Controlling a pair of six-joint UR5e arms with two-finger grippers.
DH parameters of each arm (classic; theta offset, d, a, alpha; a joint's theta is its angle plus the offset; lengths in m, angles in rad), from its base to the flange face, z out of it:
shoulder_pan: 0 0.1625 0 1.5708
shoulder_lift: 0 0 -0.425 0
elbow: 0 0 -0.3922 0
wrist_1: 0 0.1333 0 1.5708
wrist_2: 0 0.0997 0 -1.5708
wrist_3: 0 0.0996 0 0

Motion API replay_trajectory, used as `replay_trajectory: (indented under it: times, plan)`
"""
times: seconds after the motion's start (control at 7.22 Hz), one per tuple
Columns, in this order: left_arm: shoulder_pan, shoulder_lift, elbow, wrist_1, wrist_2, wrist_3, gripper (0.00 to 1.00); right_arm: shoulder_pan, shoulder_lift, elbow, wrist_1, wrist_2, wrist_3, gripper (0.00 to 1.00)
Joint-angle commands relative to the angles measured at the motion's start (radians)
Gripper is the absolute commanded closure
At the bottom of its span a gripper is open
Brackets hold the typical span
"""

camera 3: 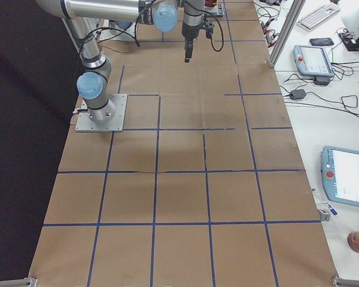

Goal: Weigh mango
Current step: 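Lower the mango onto the scale platform and open the left gripper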

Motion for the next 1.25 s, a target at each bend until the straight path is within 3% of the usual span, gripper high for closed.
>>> replay_trajectory:
  times: [0.0,0.42,0.83,1.11]
  plan:
    - [0.0,0.012,0.017,0.016,-0.001,-0.005,0.01,0.0,0.0,0.0,0.0,0.0,0.0,0.0]
    - [-0.033,0.177,-0.007,-0.027,-0.001,-0.072,0.0,0.0,0.0,0.0,0.0,0.0,0.0,0.0]
    - [-0.191,0.364,-0.009,-0.276,0.002,-0.309,0.0,0.0,0.0,0.0,0.0,0.0,0.0,0.0]
    - [-0.282,0.475,-0.026,-0.36,0.002,-0.431,0.0,0.0,0.0,0.0,0.0,0.0,0.0,0.0]
